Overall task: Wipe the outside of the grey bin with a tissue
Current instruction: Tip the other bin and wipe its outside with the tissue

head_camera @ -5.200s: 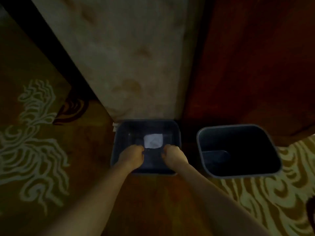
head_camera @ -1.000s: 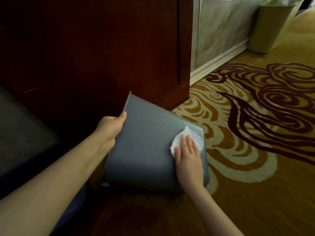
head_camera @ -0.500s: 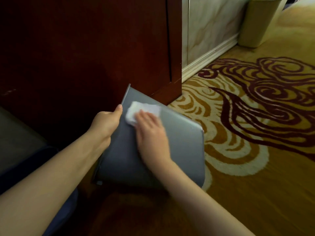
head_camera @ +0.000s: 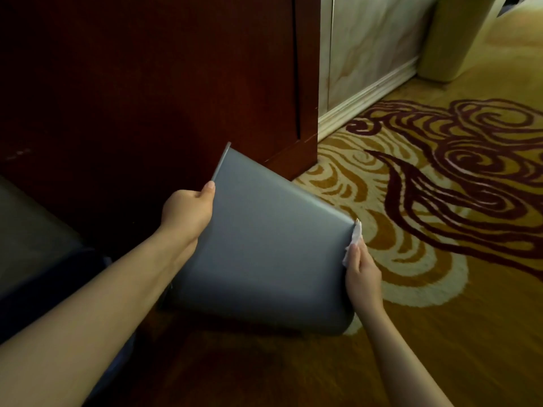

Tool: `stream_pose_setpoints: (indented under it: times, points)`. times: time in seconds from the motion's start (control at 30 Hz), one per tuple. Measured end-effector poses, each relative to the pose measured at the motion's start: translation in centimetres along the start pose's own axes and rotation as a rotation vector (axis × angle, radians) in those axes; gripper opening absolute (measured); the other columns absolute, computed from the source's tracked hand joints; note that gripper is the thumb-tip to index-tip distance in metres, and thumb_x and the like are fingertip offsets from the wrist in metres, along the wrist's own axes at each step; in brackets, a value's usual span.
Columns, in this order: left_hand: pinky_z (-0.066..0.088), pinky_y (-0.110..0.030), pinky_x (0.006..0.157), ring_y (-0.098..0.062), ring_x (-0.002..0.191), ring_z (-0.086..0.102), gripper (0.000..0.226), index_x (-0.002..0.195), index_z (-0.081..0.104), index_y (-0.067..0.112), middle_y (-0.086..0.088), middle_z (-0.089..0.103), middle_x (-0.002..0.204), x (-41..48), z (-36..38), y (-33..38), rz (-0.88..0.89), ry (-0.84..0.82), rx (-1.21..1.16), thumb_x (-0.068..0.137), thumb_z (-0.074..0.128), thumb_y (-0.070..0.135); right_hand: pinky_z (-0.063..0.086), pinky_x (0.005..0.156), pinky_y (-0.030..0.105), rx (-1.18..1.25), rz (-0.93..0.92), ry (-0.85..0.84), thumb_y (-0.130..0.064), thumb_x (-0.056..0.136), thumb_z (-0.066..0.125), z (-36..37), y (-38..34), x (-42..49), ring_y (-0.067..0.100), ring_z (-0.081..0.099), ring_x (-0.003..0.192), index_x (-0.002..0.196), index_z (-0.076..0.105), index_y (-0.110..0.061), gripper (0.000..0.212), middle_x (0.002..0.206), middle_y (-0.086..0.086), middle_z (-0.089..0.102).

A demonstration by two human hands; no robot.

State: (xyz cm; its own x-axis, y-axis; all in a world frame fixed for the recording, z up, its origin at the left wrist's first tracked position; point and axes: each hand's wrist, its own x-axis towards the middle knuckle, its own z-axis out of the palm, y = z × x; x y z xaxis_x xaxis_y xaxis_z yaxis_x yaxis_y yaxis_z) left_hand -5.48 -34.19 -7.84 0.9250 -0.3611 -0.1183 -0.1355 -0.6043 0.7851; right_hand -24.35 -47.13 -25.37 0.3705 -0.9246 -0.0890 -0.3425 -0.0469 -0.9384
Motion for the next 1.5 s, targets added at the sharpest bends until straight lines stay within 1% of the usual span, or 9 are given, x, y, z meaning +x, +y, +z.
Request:
stream_pose_setpoints:
  times: [0.1,0.17,0.4,0.6,0.73,0.87,1.07,1.33,1.5]
  points:
    - [0.047,-0.052,0.092,-0.035,0.093,0.063,0.042,0.090,0.064,0.004,-0.018,0.065,0.094,-0.2,-0.3,-0.3,-0.010,-0.015,-0.015,0.093,0.042,0.040,0.050,0.063,0.030,0.131,0.017,0.170,-0.028,0.098,0.040,-1.2,-1.5,0.1,0.013,0.060,0.071,0.116,0.063,-0.011,0.033,0.081,-0.001,0.065]
    - [0.048,-0.048,0.091,-0.035,0.096,0.063,0.041,0.084,0.064,0.006,-0.013,0.064,0.094,-0.2,-0.5,-0.5,-0.025,-0.025,-0.029,0.093,0.043,0.040,0.043,0.053,0.024,0.107,-0.142,0.266,-0.026,0.097,0.041,-1.7,-3.9,-0.6,0.002,0.053,0.058,0.104,0.065,-0.011,0.029,0.076,-0.005,0.062]
    - [0.048,-0.051,0.094,-0.037,0.101,0.062,0.050,0.100,0.065,-0.006,-0.023,0.067,0.111,0.1,-0.3,0.2,-0.062,-0.036,-0.063,0.092,0.046,0.040,0.034,0.106,0.031,-0.262,-0.638,-0.103,-0.026,0.095,0.050,4.7,-7.9,-6.6,0.017,0.044,0.126,0.128,0.056,-0.016,0.035,0.136,0.001,0.055]
    - [0.048,-0.049,0.091,-0.028,0.085,0.058,0.032,0.084,0.057,0.013,-0.012,0.058,0.089,-0.1,0.1,0.1,-0.005,-0.019,-0.047,0.093,0.043,0.040,0.044,0.100,0.043,-0.225,-0.219,0.179,-0.011,0.090,0.057,-0.6,0.2,-5.1,0.025,0.053,0.117,0.120,0.060,-0.007,0.031,0.125,0.008,0.062]
    - [0.048,-0.053,0.090,-0.035,0.088,0.063,0.033,0.084,0.058,0.013,-0.015,0.059,0.088,-0.7,0.0,0.3,0.050,-0.027,-0.023,0.093,0.042,0.041,0.049,0.076,0.026,-0.041,-0.035,0.303,-0.013,0.091,0.056,-2.6,0.0,-3.8,0.025,0.066,0.096,0.114,0.063,-0.007,0.025,0.102,0.009,0.071]
    - [0.049,-0.046,0.070,-0.029,0.074,0.059,0.054,0.085,0.066,-0.006,-0.017,0.061,0.080,-1.5,-0.5,0.0,0.182,-0.028,0.015,0.092,0.042,0.042,0.050,0.084,0.024,0.062,-0.397,0.314,-0.021,0.092,0.053,-0.8,-8.6,-3.3,0.012,0.063,0.102,0.114,0.064,-0.012,0.026,0.109,0.000,0.068]
    - [0.051,-0.056,0.073,-0.044,0.083,0.063,0.058,0.086,0.063,-0.008,-0.032,0.067,0.091,-2.7,-2.2,-1.1,0.329,0.002,-0.012,0.090,0.043,0.046,0.037,0.084,0.019,-0.141,-0.803,0.217,-0.015,0.091,0.058,4.6,-17.3,-0.7,0.020,0.051,0.095,0.114,0.066,-0.009,0.025,0.116,0.004,0.068]
    - [0.049,-0.059,0.084,-0.048,0.093,0.059,0.055,0.084,0.063,-0.002,-0.033,0.063,0.096,-3.7,-4.2,-4.8,0.223,0.023,-0.253,0.084,0.048,0.051,0.028,0.085,0.025,-0.169,-0.251,0.217,-0.029,0.095,0.047,1.3,-8.5,2.1,0.020,0.054,0.103,0.099,0.072,-0.014,0.030,0.097,0.000,0.072]
    - [0.048,-0.062,0.079,-0.051,0.089,0.056,0.070,0.089,0.057,-0.006,-0.037,0.058,0.095,-3.2,-4.0,-4.7,0.305,-0.005,-0.307,0.077,0.043,0.062,0.025,0.089,0.025,-0.147,-0.239,0.252,-0.026,0.094,0.051,0.3,-10.8,3.4,0.022,0.055,0.109,0.101,0.072,-0.014,0.025,0.100,0.001,0.072]
